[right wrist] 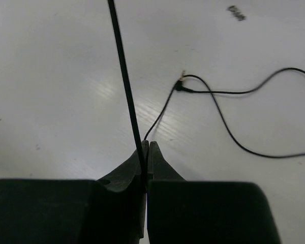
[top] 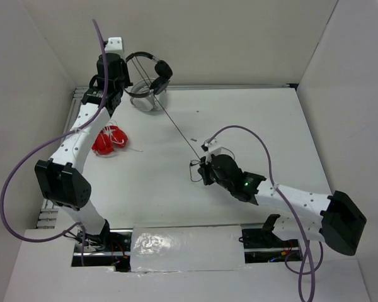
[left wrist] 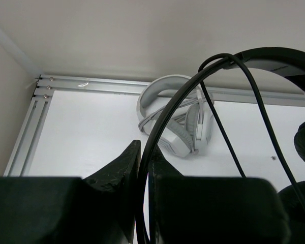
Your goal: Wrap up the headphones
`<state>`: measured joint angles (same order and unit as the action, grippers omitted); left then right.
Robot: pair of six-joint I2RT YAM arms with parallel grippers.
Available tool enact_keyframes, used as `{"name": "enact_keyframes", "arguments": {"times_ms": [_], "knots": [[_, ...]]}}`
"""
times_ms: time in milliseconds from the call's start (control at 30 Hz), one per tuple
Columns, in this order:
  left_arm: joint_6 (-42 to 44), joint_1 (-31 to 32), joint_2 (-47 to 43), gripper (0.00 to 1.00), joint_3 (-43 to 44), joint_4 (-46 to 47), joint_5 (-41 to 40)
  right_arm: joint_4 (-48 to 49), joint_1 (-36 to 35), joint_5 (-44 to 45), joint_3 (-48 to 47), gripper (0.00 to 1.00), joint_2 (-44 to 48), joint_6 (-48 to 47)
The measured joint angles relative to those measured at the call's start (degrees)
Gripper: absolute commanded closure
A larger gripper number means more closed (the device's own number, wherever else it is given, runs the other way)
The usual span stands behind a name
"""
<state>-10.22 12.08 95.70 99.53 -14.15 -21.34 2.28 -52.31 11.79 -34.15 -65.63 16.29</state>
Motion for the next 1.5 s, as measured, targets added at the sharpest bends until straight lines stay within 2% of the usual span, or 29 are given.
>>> {"name": "enact_keyframes", "arguments": {"times_ms": [233, 433, 800, 1033, 1267, 1500], "knots": [[-0.2, -0.1, 0.0, 1.0, -6.3, 3.3, 0.2, -9.1, -0.5, 15.2, -5.3, 1.0, 6.2, -2.0], [1.0, 2.6, 2.7, 1.0, -8.9, 4.5, 0.6, -9.6, -0.6, 22.0, -16.1, 1.0, 3.6, -9.7], [5.4, 12.8, 8.3, 1.0, -14.2, 7.8, 0.6, -7.4, 1.9, 20.2, -30.6, 1.0, -4.7, -29.7], [11.1, 17.5, 7.7, 1.0, -23.7, 15.2, 4.3, -7.4, 6.6, 17.8, -35.9, 1.0, -8.2, -38.2], [15.3, 21.2, -2.2, 1.0, -36.4, 19.2, 13.7, -7.6, 14.2, 11.8, -36.5, 0.99, -11.1, -41.5], [17.5, 23.7, -13.6, 1.0, -42.4, 23.5, 23.1, -7.9, 19.6, 4.9, -40.7, 0.99, -16.0, -41.6]]}}
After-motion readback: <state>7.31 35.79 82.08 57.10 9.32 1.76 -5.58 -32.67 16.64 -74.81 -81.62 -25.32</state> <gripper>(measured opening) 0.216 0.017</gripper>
